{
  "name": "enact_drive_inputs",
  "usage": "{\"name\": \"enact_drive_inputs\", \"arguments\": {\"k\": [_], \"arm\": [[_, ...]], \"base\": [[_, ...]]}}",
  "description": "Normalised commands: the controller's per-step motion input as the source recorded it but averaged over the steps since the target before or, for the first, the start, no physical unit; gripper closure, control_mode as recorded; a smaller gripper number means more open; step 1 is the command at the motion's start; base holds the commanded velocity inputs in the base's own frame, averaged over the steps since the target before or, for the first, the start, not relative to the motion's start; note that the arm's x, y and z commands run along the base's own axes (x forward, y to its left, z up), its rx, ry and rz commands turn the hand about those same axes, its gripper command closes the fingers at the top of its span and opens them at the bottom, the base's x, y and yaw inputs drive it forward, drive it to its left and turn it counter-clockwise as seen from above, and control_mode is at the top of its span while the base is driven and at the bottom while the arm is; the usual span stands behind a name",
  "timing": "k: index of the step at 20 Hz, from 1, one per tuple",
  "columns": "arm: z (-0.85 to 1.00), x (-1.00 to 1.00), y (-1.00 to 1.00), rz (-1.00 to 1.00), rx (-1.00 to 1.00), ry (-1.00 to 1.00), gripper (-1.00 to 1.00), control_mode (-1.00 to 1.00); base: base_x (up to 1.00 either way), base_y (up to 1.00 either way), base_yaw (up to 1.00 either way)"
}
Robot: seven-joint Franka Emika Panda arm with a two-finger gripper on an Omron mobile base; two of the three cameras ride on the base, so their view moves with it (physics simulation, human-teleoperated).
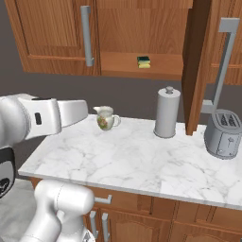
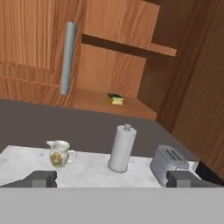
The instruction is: Pick the sponge and sponge from the cabinet and place them on the counter.
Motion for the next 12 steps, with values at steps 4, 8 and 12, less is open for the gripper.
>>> {"name": "enact_drive_inputs", "arguments": {"k": [4,8,12], "arm": [[0.12,-0.25,0.38,0.08,0.09,-0.09,-1.00,-1.00],[0.04,-0.35,0.50,0.00,0.00,-0.23,-1.00,-1.00],[0.02,-0.10,0.41,0.00,0.00,-0.22,-1.00,-1.00]], "base": [[0.00,0.00,0.00],[0.00,0.00,0.00],[0.00,0.00,0.00]]}}
